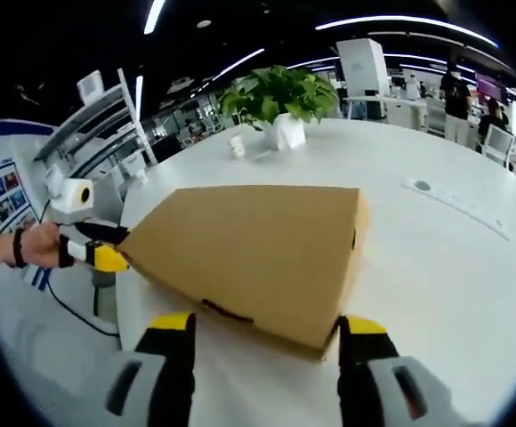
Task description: Operate the shoe box by opening the lid, removing the specified soft item, and placing it in the target area until the item is outside and the box remains undamaged.
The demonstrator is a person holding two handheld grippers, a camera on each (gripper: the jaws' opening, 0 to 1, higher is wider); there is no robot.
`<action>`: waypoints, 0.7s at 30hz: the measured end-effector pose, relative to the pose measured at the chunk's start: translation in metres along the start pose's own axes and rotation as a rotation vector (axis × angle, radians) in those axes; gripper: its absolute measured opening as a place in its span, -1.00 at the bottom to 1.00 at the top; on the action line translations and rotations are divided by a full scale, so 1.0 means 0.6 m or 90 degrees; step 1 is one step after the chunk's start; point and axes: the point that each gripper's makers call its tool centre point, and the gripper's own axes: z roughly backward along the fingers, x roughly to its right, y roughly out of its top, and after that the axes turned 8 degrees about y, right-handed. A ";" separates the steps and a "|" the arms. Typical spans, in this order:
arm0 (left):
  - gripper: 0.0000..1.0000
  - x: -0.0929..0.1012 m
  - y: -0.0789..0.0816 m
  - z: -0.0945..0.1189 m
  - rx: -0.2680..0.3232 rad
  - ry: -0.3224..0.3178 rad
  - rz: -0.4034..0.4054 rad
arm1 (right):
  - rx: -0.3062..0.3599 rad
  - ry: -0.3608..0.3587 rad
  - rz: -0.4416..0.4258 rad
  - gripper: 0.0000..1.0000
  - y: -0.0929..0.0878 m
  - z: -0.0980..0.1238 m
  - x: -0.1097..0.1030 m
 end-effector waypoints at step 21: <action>0.15 -0.002 0.007 0.013 0.012 0.017 -0.011 | 0.015 -0.015 -0.013 0.12 0.010 0.012 -0.001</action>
